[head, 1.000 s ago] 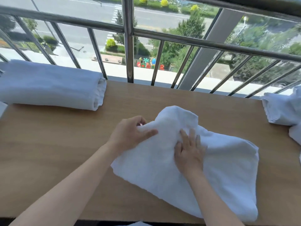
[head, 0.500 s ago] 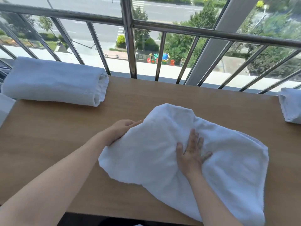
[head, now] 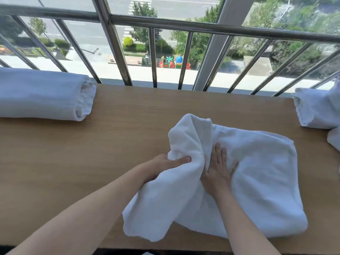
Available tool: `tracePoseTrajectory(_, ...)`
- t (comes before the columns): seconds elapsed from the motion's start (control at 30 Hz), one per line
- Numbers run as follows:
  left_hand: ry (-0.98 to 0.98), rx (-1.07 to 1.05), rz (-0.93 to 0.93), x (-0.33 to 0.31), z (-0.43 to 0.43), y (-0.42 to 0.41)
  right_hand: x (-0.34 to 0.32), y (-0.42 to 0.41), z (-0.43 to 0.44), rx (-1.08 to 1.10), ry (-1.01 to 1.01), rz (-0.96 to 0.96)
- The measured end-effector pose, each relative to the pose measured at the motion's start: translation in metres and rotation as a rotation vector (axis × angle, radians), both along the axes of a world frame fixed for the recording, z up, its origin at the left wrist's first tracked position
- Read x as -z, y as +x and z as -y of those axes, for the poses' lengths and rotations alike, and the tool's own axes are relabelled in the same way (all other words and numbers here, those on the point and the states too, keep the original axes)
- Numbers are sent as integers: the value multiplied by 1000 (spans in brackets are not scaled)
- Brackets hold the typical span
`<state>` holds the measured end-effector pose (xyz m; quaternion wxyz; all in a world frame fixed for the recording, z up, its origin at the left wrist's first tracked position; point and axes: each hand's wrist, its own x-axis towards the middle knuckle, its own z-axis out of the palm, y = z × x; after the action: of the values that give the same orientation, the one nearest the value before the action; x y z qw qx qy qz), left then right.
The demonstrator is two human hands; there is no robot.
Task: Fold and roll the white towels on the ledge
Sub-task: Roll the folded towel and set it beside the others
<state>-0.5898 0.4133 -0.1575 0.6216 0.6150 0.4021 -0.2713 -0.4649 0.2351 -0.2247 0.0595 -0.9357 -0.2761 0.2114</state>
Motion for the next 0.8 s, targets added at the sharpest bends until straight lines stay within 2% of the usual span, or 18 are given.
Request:
tracePoseTrajectory(0.17,-78,-233,117,-3,8,3,2,21,19,-31,52,4)
tracePoseTrajectory(0.3,-45,-541,283,-18,-31,-15,3,43,37,5,64,23)
tracePoseTrajectory(0.43,256,-466,335,-22,-66,-40,-1,67,52,-29,56,8)
tracePoseTrajectory(0.53,486,-486,276,-7,-76,-47,-3,73,51,-37,17,-13)
tracePoseTrajectory(0.6,432,-545,221,4,-80,-52,-4,68,45,19,-3,-20)
tracePoseTrajectory(0.7,284,-520,217,15,-82,-61,-10,47,26,127,136,-60)
tracePoseTrajectory(0.8,24,-514,294,19,-85,-65,-22,13,1,57,233,-57)
